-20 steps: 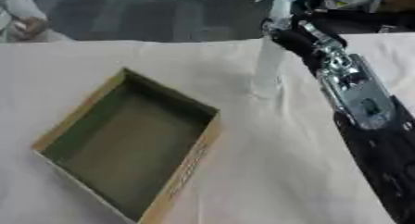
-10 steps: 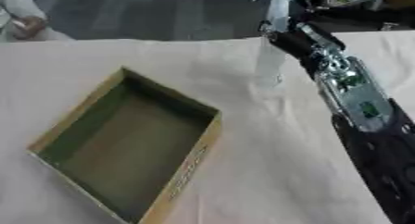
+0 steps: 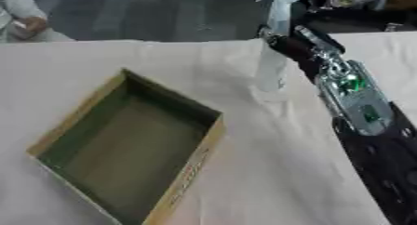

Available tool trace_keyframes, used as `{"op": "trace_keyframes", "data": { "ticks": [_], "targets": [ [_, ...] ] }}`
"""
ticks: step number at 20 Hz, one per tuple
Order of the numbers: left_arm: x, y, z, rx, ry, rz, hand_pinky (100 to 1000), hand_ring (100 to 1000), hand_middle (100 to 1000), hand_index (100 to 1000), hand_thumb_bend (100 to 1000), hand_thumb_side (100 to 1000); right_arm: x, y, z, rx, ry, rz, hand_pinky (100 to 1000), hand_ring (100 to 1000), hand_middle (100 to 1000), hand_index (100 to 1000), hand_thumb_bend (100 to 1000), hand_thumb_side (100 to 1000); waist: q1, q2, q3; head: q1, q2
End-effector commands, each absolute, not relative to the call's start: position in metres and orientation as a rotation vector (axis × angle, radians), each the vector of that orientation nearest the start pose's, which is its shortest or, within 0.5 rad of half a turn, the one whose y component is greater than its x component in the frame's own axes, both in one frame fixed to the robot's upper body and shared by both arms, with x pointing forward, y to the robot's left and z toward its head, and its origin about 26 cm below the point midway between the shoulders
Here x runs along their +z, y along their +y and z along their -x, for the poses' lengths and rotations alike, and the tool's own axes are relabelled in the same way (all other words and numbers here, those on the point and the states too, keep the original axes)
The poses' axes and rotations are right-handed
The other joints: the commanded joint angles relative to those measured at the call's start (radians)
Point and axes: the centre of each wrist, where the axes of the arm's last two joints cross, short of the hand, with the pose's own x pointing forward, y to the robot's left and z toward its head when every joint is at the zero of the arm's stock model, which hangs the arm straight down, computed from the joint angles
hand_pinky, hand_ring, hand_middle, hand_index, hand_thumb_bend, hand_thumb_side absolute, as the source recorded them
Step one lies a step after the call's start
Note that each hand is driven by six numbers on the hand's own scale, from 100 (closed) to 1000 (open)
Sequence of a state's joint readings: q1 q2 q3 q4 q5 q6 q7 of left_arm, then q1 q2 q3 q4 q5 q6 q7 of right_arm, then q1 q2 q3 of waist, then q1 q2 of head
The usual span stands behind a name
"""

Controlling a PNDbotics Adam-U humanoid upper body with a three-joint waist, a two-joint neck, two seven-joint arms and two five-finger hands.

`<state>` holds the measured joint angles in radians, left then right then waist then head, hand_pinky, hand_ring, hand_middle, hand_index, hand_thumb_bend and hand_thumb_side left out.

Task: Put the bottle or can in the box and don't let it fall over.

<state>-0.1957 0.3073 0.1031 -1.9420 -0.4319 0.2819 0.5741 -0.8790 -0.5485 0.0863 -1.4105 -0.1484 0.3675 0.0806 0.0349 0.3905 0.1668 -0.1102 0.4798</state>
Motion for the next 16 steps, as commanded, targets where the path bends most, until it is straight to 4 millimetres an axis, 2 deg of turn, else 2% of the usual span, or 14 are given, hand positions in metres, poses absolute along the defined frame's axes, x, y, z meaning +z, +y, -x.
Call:
{"op": "trace_keyframes", "data": {
  "ticks": [1,13,16],
  "targets": [
    [0.172,0.301,-0.294,0.162,-1.941,-1.161,957,421,450,671,100,549,0.306,-0.275,-0.417,0.482,-1.881,0.245,924,937,866,939,100,532,0.001,-0.016,0.003,-0.001,-0.020],
    [0.171,0.300,-0.294,0.178,-1.940,-1.149,959,409,440,665,100,548,0.281,-0.282,-0.427,0.406,-1.808,0.195,927,862,788,856,100,504,0.007,-0.002,0.003,0.003,-0.022],
    [0.171,0.300,-0.294,0.182,-1.942,-1.143,959,406,437,662,100,548,0.271,-0.283,-0.430,0.360,-1.793,0.175,904,829,767,825,100,441,0.010,-0.001,0.000,0.004,-0.021]
  ]
}}
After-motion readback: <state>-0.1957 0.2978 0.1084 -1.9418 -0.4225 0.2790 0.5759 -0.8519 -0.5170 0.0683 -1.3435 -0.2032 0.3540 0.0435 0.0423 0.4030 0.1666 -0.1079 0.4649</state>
